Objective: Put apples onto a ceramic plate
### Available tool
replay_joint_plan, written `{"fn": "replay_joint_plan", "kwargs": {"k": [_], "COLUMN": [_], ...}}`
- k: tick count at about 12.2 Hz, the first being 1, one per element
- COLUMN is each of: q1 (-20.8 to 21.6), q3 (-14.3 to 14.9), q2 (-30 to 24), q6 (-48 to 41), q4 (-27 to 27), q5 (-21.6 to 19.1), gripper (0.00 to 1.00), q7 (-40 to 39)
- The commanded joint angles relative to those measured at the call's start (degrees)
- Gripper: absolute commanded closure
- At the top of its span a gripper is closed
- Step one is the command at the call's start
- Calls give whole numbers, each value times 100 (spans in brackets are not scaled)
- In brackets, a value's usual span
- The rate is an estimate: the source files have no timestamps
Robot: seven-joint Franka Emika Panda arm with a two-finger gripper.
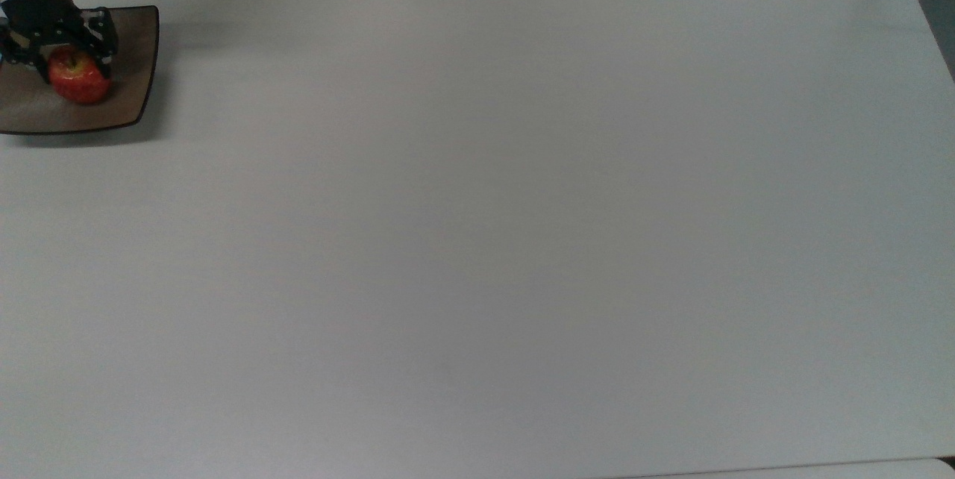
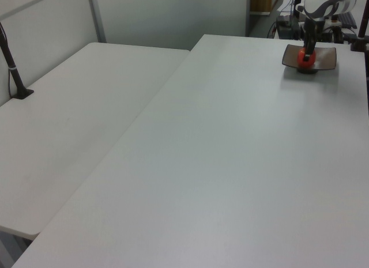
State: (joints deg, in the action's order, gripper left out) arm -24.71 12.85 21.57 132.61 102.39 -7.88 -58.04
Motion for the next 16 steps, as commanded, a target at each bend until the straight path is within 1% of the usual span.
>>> {"fn": "replay_joint_plan", "kwargs": {"k": [1, 4, 7, 8, 10, 12, 14, 15, 16], "q1": [63, 54, 141, 159, 326, 519, 939, 1150, 1440], "q3": [60, 60, 25, 8, -1, -19, -19, -19, -19], "q2": [31, -205, -863, -1109, -1601, -2085, -2402, -2560, -2727], "q6": [195, -6, -603, -971, -1841, -2535, -2880, -3160, -3398], "q4": [79, 53, 18, -113, -420, -710, -983, -1010, -1010], "q5": [-135, -135, -135, -135, -187, -643, -680, -680, -680], "gripper": [1, 0, 0, 0, 0, 0, 0, 0, 0], "q7": [99, 169, 231, 353, 1141, 2387, 3644, 3990, 4089]}}
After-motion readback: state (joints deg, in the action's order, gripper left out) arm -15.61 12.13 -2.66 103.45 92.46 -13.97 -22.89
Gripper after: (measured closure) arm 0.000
